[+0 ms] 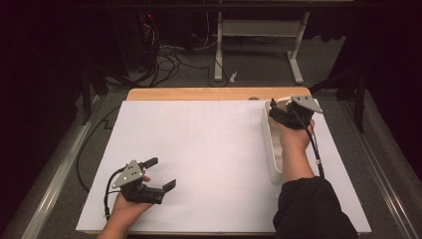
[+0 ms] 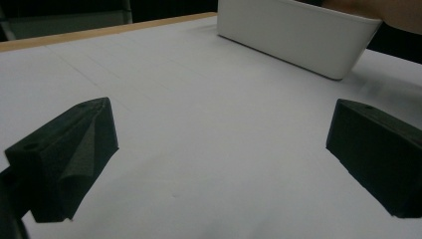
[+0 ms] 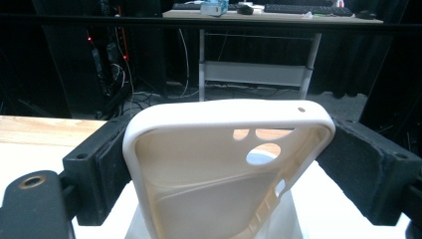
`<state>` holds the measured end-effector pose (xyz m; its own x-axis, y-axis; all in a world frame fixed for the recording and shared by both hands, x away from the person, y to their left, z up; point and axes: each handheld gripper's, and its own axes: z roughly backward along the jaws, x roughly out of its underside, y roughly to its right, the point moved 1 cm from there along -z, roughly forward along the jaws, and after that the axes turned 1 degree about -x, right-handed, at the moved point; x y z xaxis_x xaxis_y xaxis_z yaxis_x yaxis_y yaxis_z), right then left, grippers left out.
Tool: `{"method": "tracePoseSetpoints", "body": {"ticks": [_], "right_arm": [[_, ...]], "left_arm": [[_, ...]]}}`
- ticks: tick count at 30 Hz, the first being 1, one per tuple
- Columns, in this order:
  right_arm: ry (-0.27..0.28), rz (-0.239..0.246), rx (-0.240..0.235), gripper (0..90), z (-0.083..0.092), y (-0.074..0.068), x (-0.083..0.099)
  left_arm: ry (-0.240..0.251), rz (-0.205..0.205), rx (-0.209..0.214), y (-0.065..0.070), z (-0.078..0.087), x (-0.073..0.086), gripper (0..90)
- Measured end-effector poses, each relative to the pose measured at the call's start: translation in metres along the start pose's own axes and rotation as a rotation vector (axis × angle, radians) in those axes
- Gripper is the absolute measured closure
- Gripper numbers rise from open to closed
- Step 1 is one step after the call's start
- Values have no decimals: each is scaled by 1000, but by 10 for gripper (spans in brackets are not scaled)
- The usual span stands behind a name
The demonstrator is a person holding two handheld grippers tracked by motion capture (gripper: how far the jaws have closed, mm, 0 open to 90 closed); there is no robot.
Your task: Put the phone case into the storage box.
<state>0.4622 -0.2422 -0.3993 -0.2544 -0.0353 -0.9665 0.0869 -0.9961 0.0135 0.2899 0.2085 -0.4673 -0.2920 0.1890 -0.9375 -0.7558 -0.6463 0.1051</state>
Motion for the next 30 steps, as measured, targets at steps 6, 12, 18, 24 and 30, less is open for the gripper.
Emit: {"method": "tracePoseSetpoints", "body": {"ticks": [6, 12, 18, 24, 30], "right_arm": [[-5, -33, 12, 116, 0, 2, -1], [-15, -65, 27, 112, -2, 5, -3], [-31, -74, 58, 110, -6, 1, -7], [-38, -81, 86, 110, -11, -3, -11], [-27, -81, 96, 107, -15, -4, -11]], "left_arm": [[-5, 0, 2, 0, -1, 0, 10], [-8, 1, 4, 0, -1, 0, 11], [-6, 1, 5, 0, 0, 0, 13], [-6, -1, 9, 0, 0, 0, 13], [-9, -2, 11, 0, -1, 1, 13]]}}
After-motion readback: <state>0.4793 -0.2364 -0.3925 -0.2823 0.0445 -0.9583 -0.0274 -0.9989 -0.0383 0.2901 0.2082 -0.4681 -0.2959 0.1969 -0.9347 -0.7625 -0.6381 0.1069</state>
